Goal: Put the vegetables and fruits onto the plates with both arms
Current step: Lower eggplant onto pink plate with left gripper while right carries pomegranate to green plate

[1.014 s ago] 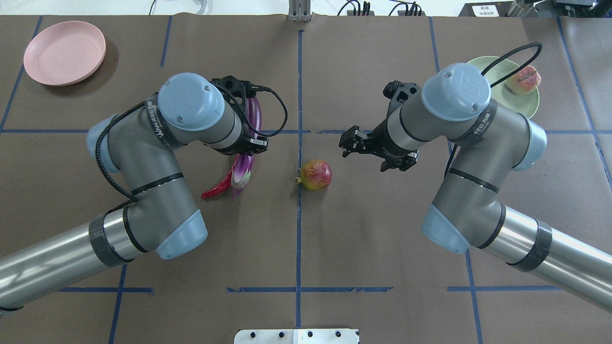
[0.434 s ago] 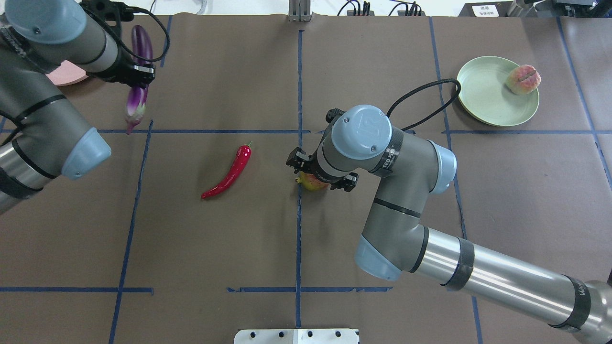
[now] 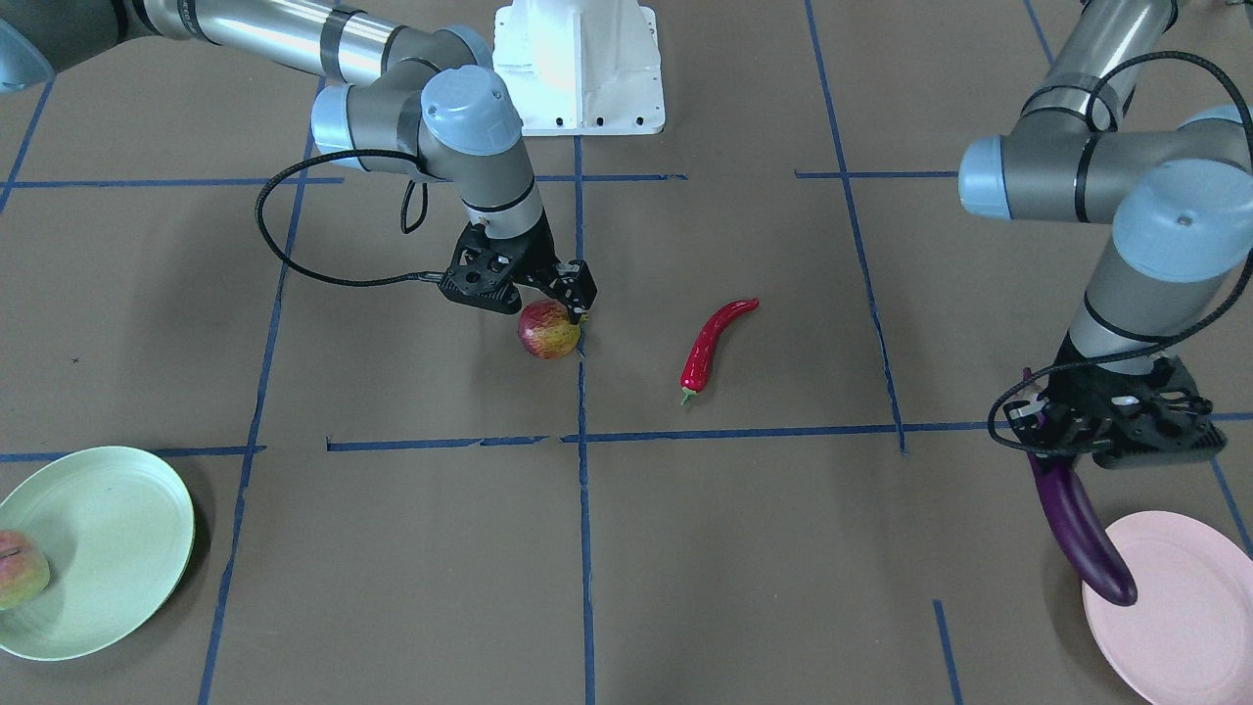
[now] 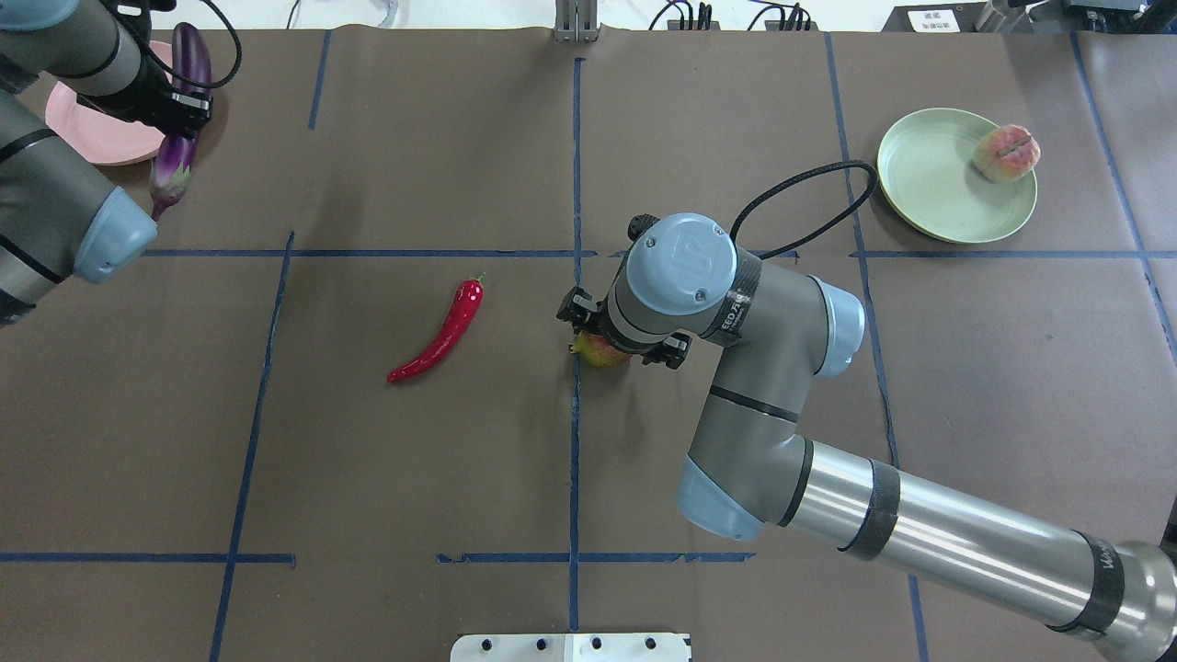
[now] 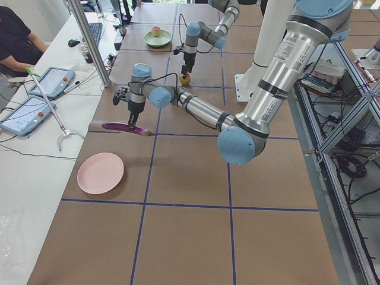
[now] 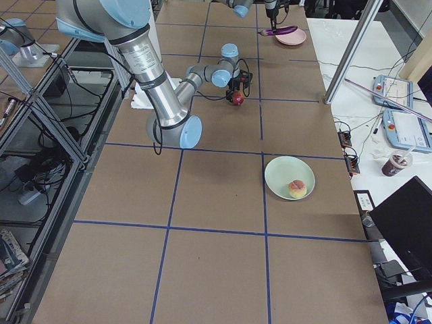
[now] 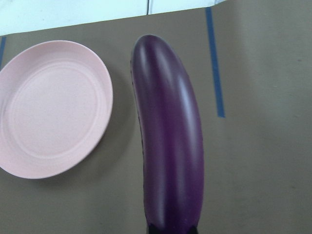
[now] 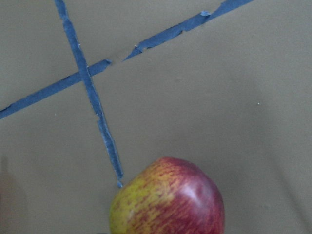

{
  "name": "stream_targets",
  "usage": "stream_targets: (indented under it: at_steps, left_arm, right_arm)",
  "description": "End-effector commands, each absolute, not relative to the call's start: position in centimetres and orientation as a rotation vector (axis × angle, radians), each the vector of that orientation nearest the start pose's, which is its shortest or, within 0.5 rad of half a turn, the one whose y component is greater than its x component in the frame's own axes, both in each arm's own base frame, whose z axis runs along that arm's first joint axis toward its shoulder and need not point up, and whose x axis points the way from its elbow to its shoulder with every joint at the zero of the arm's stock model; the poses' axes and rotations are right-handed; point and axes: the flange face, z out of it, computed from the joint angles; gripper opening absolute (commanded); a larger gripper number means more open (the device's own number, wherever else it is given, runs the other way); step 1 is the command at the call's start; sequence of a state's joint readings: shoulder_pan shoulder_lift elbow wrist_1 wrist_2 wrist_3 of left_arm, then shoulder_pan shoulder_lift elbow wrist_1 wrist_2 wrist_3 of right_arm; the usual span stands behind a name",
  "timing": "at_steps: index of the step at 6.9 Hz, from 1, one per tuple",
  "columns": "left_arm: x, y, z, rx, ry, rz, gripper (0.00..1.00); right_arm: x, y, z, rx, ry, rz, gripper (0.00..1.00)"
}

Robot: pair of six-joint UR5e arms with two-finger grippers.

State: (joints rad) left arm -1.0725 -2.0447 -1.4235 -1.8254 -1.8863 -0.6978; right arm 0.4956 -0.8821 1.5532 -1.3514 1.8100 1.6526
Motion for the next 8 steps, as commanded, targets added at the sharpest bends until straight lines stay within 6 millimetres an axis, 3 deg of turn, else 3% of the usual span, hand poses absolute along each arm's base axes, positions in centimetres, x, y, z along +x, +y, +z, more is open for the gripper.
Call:
stream_targets:
  at_steps: [1, 2, 3, 4, 5, 6, 7, 8]
  left_arm:
    - [22.4, -70.4, 53.3, 0.294, 0.549, -0.142, 0.03]
    - [21.3, -70.8, 54.5, 0.288, 0.529, -0.129, 0.05]
    - [20.6, -71.3, 57.0, 0.259, 0.495, -0.122, 0.09]
    - [19.5, -72.9, 57.5, 0.245, 0.481, -0.146, 0.19]
    - [18.7, -74.5, 57.5, 0.233, 0.470, -0.168, 0.44]
    - [18.2, -76.5, 56.6, 0.230, 0.465, -0.182, 0.73]
    - [17.8, -77.0, 56.4, 0.267, 0.439, -0.190, 1.00]
    - [17.0, -77.4, 55.9, 0.279, 0.436, -0.204, 1.00]
  right_arm:
    - [-57.7, -43.9, 22.8, -0.031, -0.920, 0.438, 0.04]
    - [-57.3, -44.0, 21.8, -0.027, -0.938, 0.437, 0.00]
    - [-55.6, -45.1, 20.9, -0.018, -0.960, 0.452, 0.00]
    - [-51.1, -48.0, 19.6, -0.042, -0.994, 0.482, 0.00]
    - [-46.5, -51.0, 19.5, -0.061, -1.000, 0.517, 0.00]
    - [-42.4, -53.8, 22.0, -0.044, -0.982, 0.537, 0.00]
    - [-38.9, -56.0, 24.7, 0.016, -0.948, 0.488, 0.00]
    - [-35.4, -58.0, 28.3, 0.061, -0.904, 0.422, 0.00]
